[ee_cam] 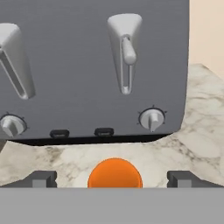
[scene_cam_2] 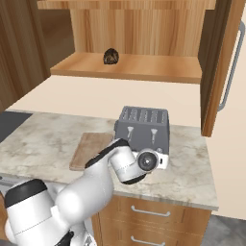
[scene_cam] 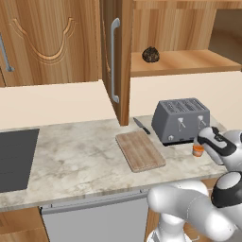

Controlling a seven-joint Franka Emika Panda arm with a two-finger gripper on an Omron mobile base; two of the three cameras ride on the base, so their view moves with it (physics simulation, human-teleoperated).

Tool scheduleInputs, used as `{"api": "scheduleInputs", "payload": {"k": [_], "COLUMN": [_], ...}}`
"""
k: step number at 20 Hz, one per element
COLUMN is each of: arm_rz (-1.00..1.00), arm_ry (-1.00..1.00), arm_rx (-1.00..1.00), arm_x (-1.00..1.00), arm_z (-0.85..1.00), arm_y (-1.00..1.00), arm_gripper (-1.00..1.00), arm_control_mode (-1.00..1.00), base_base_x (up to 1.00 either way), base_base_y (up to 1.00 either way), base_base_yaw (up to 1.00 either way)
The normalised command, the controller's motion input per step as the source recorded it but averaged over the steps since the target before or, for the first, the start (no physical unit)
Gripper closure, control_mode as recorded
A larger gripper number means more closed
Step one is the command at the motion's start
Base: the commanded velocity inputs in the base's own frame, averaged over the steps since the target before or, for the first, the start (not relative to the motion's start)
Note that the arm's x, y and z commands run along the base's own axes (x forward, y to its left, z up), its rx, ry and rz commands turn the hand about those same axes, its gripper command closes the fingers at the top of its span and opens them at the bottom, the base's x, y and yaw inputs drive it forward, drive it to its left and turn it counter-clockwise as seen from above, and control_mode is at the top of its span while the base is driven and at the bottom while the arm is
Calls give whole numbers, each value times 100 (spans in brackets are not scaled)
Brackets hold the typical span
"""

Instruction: Pick the bread, place it on the cutting board, pick the jam, place it on the counter, and close the cabinet.

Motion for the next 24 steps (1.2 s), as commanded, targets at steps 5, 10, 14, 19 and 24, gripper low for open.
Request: {"api": "scheduleInputs", "payload": {"k": [5, 10, 14, 19, 24], "arm_rz": [0, 0, 0, 0, 0], "arm_ry": [0, 0, 0, 0, 0], "arm_rx": [0, 0, 0, 0, 0], "arm_x": [-5, 0, 0, 0, 0], "arm_z": [21, 20, 20, 24, 23], "arm_y": [1, 1, 8, 15, 16], "arm_gripper": [-100, -100, -100, -100, -100], "arm_control_mode": [-100, -100, -100, -100, -100], "base_base_x": [0, 0, 0, 0, 0], "base_base_y": [0, 0, 0, 0, 0], "base_base_yaw": [0, 0, 0, 0, 0]}}
